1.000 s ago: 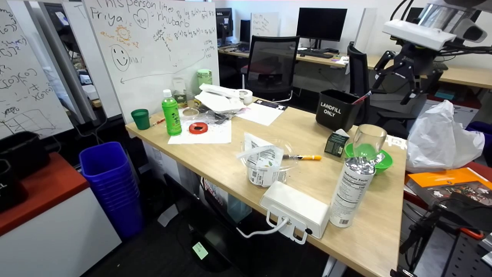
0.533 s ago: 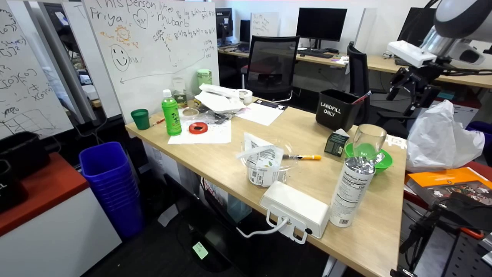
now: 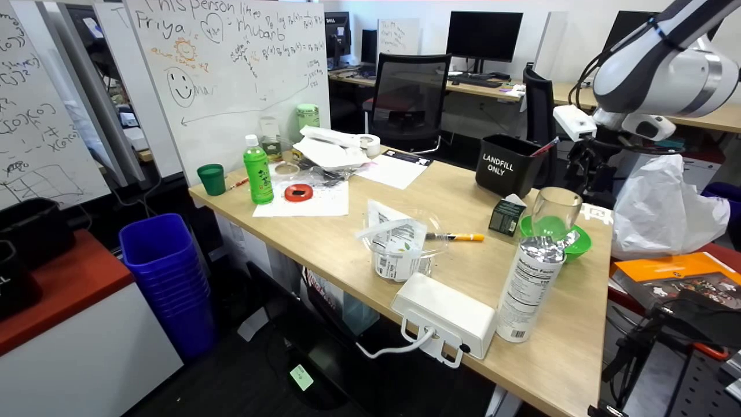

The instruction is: Put the green bowl behind the wine glass

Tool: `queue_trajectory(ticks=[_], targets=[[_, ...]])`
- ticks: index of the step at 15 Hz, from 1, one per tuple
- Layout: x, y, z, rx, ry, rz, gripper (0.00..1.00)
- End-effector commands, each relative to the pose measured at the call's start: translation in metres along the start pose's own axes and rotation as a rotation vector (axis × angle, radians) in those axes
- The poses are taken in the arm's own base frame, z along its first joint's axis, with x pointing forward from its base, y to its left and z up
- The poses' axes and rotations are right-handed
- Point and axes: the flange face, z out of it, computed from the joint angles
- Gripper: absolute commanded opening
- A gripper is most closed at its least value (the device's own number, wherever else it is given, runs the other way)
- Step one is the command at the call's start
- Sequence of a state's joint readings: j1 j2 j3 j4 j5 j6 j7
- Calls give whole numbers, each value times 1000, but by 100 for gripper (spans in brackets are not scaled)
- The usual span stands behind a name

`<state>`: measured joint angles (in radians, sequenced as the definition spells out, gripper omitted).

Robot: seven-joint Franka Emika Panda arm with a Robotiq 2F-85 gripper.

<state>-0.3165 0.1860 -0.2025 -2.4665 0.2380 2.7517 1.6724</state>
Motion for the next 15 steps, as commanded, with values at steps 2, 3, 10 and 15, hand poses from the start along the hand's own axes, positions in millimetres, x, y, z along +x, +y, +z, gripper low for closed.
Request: queue_trajectory(ticks=[2,3,10,15], targets=[[2,-9,11,-7,6,26,100],[3,-9,12,-9,9,26,100],[7,-16,20,9,31,62,100],[14,-38,37,-4,32,118,100]])
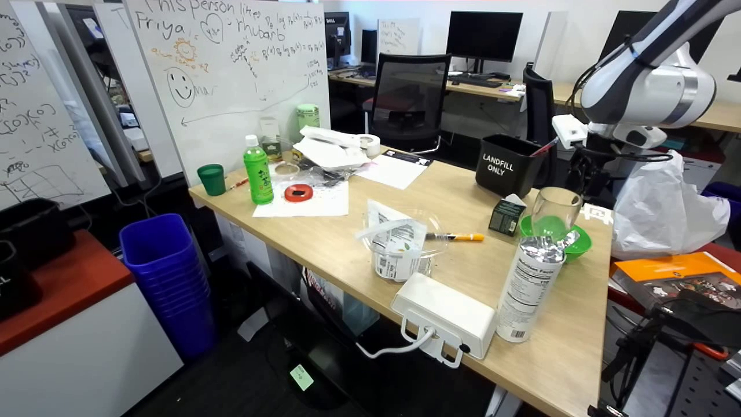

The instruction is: Put the green bowl behind the wine glass

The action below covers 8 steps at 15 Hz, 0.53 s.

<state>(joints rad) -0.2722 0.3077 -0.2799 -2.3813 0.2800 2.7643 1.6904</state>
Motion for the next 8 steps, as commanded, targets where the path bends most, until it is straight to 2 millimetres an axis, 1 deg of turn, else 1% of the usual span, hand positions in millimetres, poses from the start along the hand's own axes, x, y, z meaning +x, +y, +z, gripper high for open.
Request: queue_trajectory(ticks=[1,5,8], targets=[[-4,-17,15,-15,-10,52,100],[-3,-25,43,-51,3,93,100],[-4,-29,59,-74,4,105,100]])
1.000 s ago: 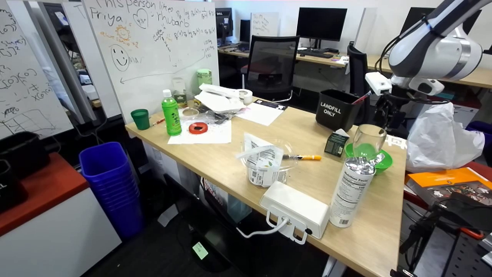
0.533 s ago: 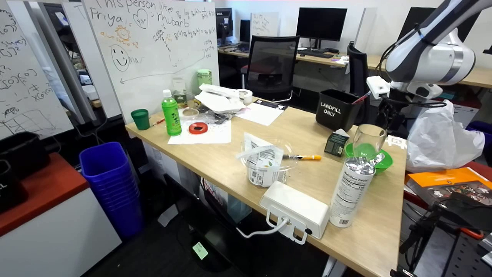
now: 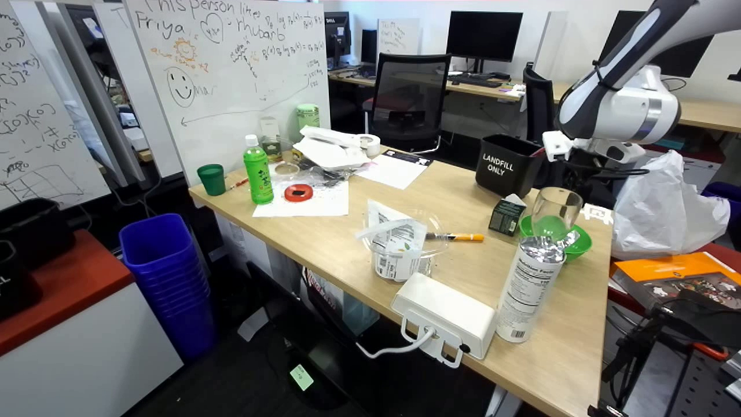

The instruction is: Put the green bowl behind the wine glass

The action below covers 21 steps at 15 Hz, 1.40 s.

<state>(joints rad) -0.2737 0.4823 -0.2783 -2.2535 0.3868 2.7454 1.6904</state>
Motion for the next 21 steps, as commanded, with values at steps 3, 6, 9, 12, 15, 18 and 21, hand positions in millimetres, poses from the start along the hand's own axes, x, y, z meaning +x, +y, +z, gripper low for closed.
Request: queue_trajectory(ticks=[3,6,9,12,15,18,21], targets=[[-7,-11,19,-42,-9,24,100],[-10,-14,28,-40,7,16,100],[-13,-14,35,-52,13,4,100],[-18,-12,41,-70,19,-13,100],[-21,-11,46,-80,24,-26,74],[-24,-11,47,-91,23,-37,52],[-25,-12,49,-104,24,-47,32]])
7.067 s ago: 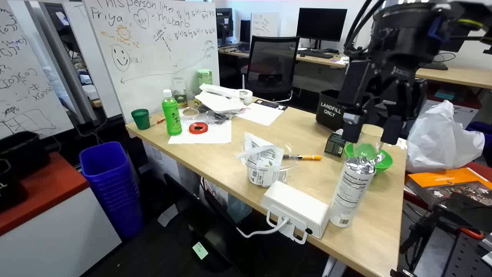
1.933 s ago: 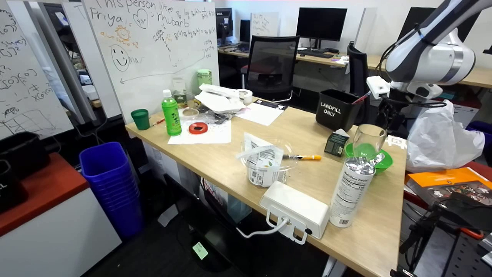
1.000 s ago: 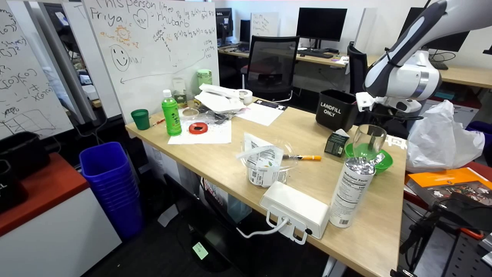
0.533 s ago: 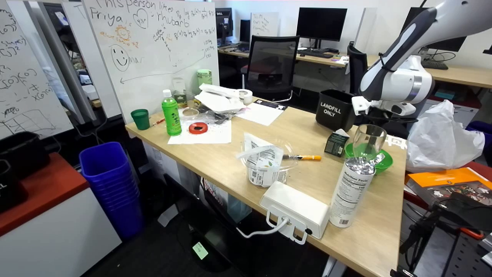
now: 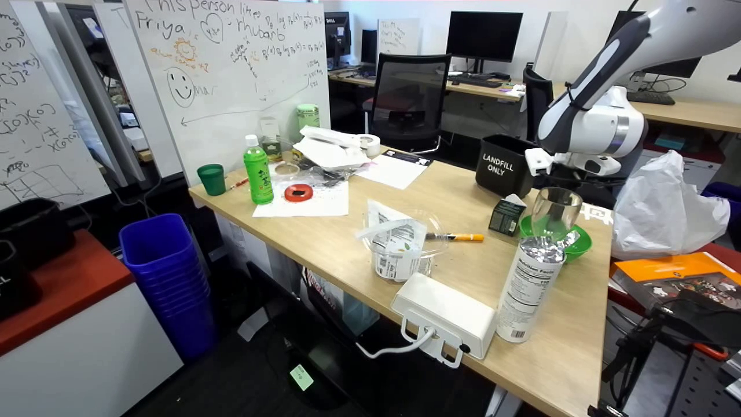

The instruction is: Put the green bowl behind the wine glass

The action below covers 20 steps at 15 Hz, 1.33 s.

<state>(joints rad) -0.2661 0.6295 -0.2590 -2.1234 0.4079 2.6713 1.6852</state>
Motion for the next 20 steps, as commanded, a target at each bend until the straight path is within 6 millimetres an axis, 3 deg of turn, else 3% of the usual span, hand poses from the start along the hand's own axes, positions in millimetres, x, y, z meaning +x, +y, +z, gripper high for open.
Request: queue_trajectory(ticks=[1,5,9,14,20], targets=[[-4,-4,3,-28,-4,-22,23],[-4,-5,1,-33,-7,-33,1],[-1,-4,-14,-41,4,-64,0],[1,-8,-48,-7,13,-116,1],[10,-15,-69,13,-8,-115,1]])
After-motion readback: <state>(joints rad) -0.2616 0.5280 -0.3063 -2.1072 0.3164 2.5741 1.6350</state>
